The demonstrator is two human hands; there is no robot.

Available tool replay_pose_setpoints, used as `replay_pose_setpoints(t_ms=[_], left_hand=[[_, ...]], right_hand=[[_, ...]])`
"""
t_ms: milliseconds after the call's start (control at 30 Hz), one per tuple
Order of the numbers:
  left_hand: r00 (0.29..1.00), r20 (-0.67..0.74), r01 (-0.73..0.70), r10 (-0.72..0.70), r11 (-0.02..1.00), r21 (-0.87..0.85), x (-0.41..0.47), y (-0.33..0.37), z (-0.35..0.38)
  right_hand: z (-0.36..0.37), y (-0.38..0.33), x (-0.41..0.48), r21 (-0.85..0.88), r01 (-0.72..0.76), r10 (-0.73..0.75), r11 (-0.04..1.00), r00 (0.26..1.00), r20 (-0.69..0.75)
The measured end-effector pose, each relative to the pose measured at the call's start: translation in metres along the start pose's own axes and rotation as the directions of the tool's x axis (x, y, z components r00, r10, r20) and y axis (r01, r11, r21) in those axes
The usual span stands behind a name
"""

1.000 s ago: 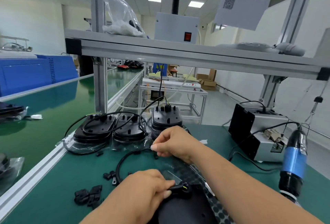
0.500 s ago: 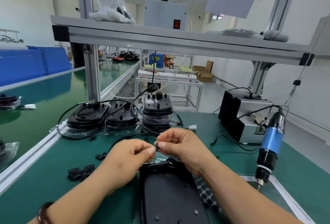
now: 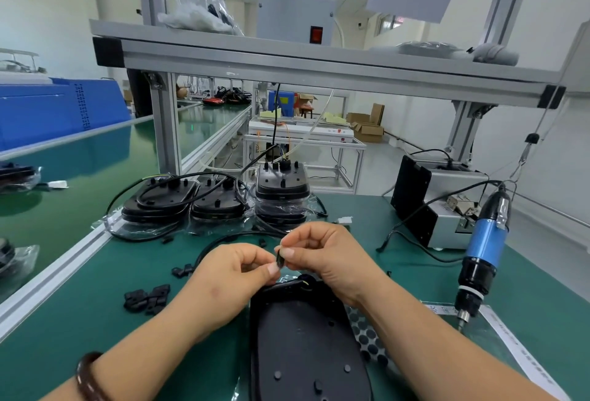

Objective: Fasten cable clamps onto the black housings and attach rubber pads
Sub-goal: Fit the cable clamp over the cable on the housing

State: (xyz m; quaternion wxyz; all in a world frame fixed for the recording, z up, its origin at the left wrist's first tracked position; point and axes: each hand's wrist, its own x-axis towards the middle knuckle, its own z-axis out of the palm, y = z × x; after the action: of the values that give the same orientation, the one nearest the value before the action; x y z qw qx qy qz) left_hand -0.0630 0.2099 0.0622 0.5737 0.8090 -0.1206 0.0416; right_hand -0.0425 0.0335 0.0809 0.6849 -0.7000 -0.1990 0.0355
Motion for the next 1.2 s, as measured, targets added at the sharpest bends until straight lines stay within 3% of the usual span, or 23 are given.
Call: replay_pose_setpoints(t_ms=[167, 433, 567, 700, 867, 1033, 1100, 1200], left_hand=[[0.995, -0.09, -0.022, 0.03, 0.995, 0.099, 0.0, 0.003, 0.008], [0.994, -0.075, -0.069, 0.081, 0.986, 0.154, 0.0, 0.002, 0.008], [0.989, -0.087, -0.096, 0.116, 0.974, 0.207, 0.0, -0.001, 0.012], [0.976, -0.127, -0.117, 0.175, 0.921, 0.372, -0.003, 0.001, 0.014], [0.948, -0.161, -0.149, 0.275, 0.829, 0.539, -0.006, 0.008, 0.015], [0.961, -0.104, -0.177, 0.258, 0.857, 0.485, -0.004, 0.005, 0.01], [0.976, -0.007, -0.197, 0.217, 0.9, 0.387, -0.004, 0.002, 0.003], [0.965, 0.169, -0.249, 0.203, 0.91, 0.332, -0.007, 0.001, -0.005]], right_hand=[[0.0, -0.002, -0.001, -0.058, 0.003, -0.002, 0.998, 1.0, 0.019], [-0.003, -0.008, 0.0, -0.272, 0.018, 0.001, 0.962, 0.998, 0.067], [-0.003, -0.013, 0.001, -0.499, 0.07, -0.055, 0.864, 0.998, 0.044], [0.001, -0.017, -0.002, -0.584, 0.066, -0.065, 0.809, 0.998, 0.022], [0.005, -0.021, -0.003, -0.756, 0.116, -0.153, 0.645, 0.988, 0.021], [0.003, -0.022, -0.002, -0.591, 0.022, -0.051, 0.806, 0.998, -0.033], [-0.001, -0.021, -0.002, -0.512, -0.049, 0.024, 0.857, 0.998, -0.056], [-0.002, -0.019, -0.001, -0.539, -0.066, 0.058, 0.84, 0.998, -0.032]])
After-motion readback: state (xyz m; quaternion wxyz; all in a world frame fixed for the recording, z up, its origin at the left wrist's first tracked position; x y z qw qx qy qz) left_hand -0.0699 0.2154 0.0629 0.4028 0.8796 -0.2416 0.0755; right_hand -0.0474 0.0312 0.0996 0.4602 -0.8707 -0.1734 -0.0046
